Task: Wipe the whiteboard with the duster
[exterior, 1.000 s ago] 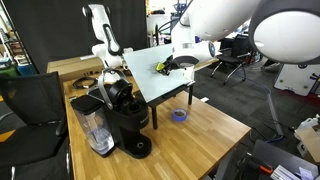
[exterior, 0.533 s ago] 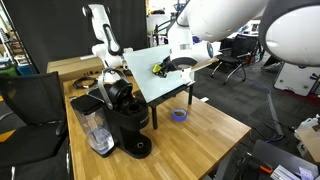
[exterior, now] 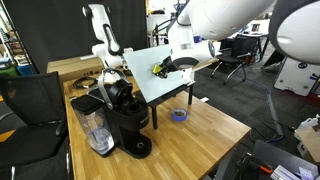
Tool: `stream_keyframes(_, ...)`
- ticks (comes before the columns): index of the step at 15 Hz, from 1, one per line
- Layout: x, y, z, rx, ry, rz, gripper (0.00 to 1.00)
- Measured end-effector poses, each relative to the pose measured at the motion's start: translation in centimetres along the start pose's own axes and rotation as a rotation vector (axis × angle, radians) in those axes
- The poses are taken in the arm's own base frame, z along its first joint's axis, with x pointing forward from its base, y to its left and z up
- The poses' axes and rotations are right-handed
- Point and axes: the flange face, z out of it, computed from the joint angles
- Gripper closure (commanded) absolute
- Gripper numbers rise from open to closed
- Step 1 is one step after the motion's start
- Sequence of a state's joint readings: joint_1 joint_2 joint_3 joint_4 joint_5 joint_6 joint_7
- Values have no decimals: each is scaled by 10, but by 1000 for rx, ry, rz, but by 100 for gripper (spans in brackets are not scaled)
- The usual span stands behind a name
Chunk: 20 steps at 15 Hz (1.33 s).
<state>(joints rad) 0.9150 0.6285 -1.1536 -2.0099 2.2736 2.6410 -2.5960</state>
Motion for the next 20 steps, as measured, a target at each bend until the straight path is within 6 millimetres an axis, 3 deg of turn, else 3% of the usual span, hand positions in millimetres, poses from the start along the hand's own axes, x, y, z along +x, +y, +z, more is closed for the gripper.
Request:
stream_keyframes(4, -12, 10, -3, 0, -23, -9, 72)
stream_keyframes(11, -36, 47, -4, -43, -35, 3, 72)
stream_keyframes(16, -33, 63, -4, -65, -22, 1, 72)
stream_keyframes(20, -28, 59, 3, -52, -13, -1, 72)
